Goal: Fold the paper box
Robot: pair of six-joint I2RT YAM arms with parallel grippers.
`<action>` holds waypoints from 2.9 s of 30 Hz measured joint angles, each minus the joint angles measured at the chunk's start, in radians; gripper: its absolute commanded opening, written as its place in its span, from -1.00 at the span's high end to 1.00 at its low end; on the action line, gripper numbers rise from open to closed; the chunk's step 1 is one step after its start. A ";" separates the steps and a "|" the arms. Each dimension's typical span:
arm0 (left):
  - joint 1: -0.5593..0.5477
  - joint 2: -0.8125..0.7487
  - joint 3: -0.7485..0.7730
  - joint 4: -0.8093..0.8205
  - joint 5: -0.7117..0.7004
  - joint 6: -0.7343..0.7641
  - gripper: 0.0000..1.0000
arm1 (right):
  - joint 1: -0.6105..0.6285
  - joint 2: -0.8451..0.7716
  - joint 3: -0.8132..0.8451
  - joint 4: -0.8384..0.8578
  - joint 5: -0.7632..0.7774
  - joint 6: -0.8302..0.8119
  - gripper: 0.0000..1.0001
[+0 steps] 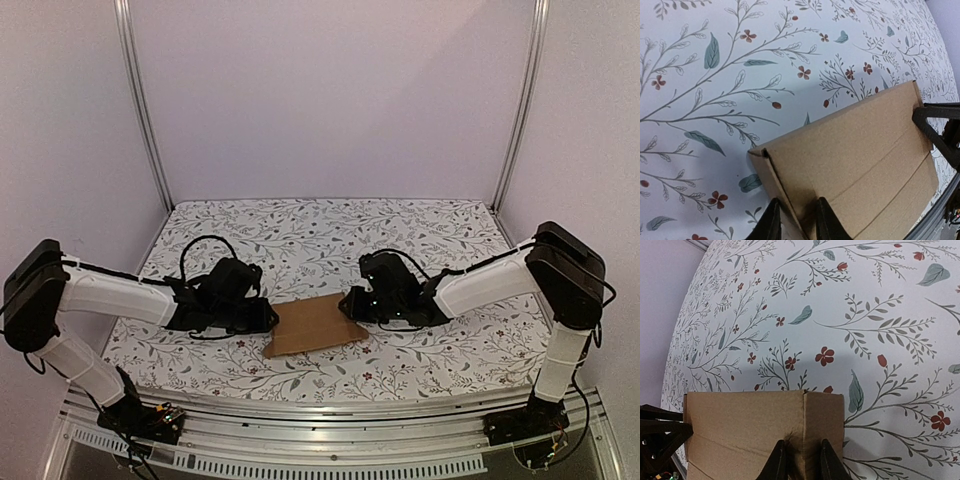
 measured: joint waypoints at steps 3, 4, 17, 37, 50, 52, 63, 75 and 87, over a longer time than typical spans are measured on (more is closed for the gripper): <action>0.000 0.006 0.000 0.004 0.000 0.000 0.51 | -0.003 0.001 0.001 0.000 -0.004 -0.013 0.76; 0.001 0.010 0.000 0.005 0.000 0.000 0.48 | -0.003 0.001 0.001 0.000 -0.005 -0.016 0.82; 0.002 0.013 0.004 -0.013 0.002 0.006 -0.26 | -0.004 -0.020 -0.039 0.026 -0.004 -0.037 1.00; 0.008 -0.017 -0.297 0.515 0.266 -0.226 -0.77 | 0.001 -0.085 -0.158 0.114 -0.087 -0.027 1.00; 0.008 0.098 -0.347 0.807 0.357 -0.344 -0.86 | -0.034 -0.124 -0.275 0.238 -0.132 0.027 1.00; 0.008 0.106 -0.348 0.824 0.368 -0.353 -0.86 | -0.037 -0.125 -0.290 0.262 -0.140 0.034 1.00; 0.007 0.122 -0.351 0.856 0.421 -0.389 -0.75 | -0.044 -0.129 -0.364 0.375 -0.154 0.076 1.00; 0.006 0.193 -0.367 1.027 0.480 -0.465 -0.26 | -0.045 -0.129 -0.403 0.439 -0.164 0.100 1.00; 0.006 0.237 -0.378 1.131 0.505 -0.524 0.15 | -0.045 -0.148 -0.438 0.474 -0.170 0.104 0.87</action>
